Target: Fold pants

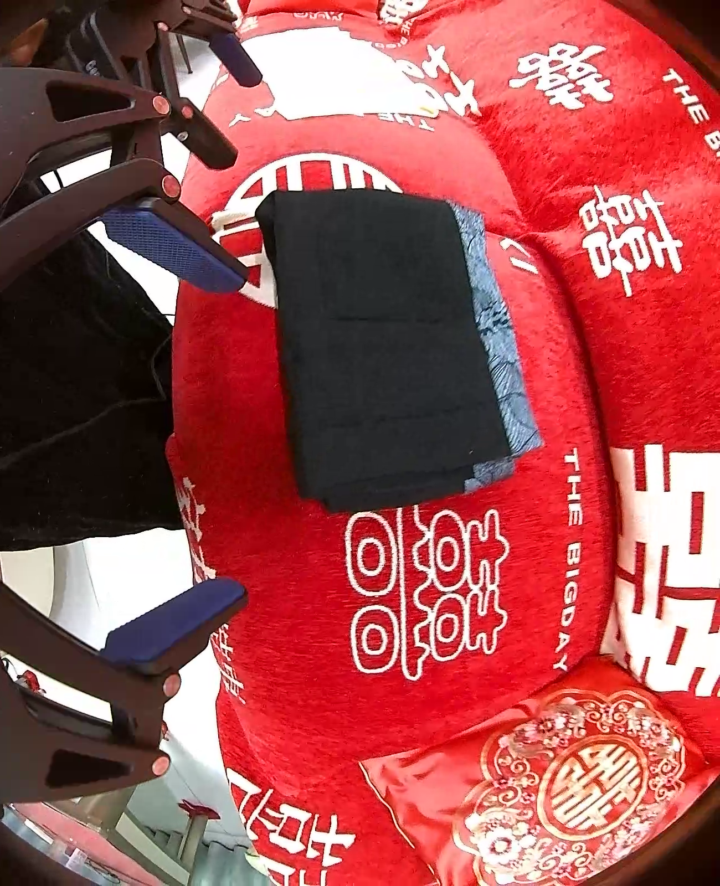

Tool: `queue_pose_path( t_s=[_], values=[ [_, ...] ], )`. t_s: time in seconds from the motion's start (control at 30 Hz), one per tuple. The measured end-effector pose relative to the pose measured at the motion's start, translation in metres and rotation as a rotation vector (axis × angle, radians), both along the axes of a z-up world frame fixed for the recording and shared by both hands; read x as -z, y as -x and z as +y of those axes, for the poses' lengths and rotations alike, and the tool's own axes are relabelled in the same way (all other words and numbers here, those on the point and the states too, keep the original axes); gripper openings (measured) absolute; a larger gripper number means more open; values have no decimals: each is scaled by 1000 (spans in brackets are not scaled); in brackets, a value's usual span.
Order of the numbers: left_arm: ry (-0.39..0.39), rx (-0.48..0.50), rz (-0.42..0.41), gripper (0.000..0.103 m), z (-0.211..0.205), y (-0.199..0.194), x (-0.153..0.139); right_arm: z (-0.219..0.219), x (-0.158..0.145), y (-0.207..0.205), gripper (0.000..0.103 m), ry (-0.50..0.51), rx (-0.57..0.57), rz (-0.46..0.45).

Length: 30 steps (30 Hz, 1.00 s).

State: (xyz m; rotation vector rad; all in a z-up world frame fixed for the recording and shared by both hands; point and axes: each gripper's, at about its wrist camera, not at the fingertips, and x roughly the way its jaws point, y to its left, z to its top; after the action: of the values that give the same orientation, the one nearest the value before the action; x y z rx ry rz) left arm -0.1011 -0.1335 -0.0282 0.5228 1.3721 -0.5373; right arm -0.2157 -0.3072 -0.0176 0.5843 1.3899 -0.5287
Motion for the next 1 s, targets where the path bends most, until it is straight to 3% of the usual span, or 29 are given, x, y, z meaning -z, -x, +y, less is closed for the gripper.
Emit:
queue_pose_path(
  t_s=[0.7,0.87,1.0],
  values=[
    [13,2,-66,102,9,3,-19,30,-21,-7,103,91,-50,19],
    [-14,49,-138,102,6,10,-25,35,-24,-8,103,107,-62,18],
    [-16,64,-149,102,5,12,-27,36,-27,-8,103,117,-62,13]
  ],
)
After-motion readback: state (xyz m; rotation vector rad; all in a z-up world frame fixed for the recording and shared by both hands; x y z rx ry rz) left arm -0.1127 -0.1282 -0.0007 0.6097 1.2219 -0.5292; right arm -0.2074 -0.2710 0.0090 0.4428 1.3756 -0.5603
